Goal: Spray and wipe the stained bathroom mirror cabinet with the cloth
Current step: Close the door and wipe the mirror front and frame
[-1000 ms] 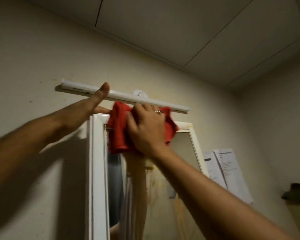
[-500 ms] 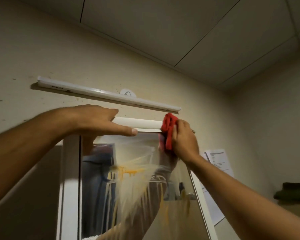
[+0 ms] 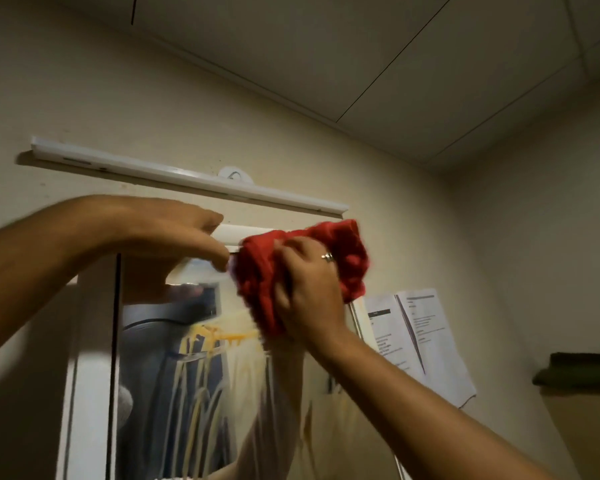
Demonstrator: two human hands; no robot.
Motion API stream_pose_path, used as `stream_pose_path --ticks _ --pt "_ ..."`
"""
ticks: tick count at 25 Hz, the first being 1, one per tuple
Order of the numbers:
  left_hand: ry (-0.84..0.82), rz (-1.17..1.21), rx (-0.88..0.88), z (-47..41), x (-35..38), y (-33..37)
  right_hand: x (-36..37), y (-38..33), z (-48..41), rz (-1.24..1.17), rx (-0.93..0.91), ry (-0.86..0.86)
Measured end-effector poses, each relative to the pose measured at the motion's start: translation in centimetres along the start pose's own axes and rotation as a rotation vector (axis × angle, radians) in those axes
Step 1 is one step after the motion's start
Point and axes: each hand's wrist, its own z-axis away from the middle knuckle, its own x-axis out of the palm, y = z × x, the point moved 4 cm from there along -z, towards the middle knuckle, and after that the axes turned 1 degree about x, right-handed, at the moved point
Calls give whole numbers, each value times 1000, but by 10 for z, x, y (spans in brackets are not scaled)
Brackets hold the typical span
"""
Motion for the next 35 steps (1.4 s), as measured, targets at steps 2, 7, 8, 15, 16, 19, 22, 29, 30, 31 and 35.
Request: stream_pose_path --ticks 2,7,8,15,16,19,22,29,30,31,35 --pt "19 -145 5 -4 6 -3 -3 8 7 -5 -137 -59" --pt "47 -392 29 -15 19 13 -20 54 -17 -25 153 -20" --pt "69 -415 38 -18 20 18 -23 56 -29 -14 155 -24" --pt "140 -435 50 -31 27 35 -34 73 -69 279 228 -179" --pt "146 -439 46 -32 27 36 -30 69 -74 305 254 -178" --pt "168 -483 50 -34 29 36 -27 65 -69 291 315 -147" --pt "195 -539 62 -38 33 38 -37 88 -23 152 495 -187" --pt "194 -469 43 -66 44 74 -59 94 45 -127 667 -216" --pt "206 -467 33 -68 46 77 -56 97 19 -155 700 -198" --pt "214 -459 24 -70 48 78 -53 97 -9 -186 738 -186" --pt "237 -439 18 -75 51 71 -42 89 -67 -173 693 -171"
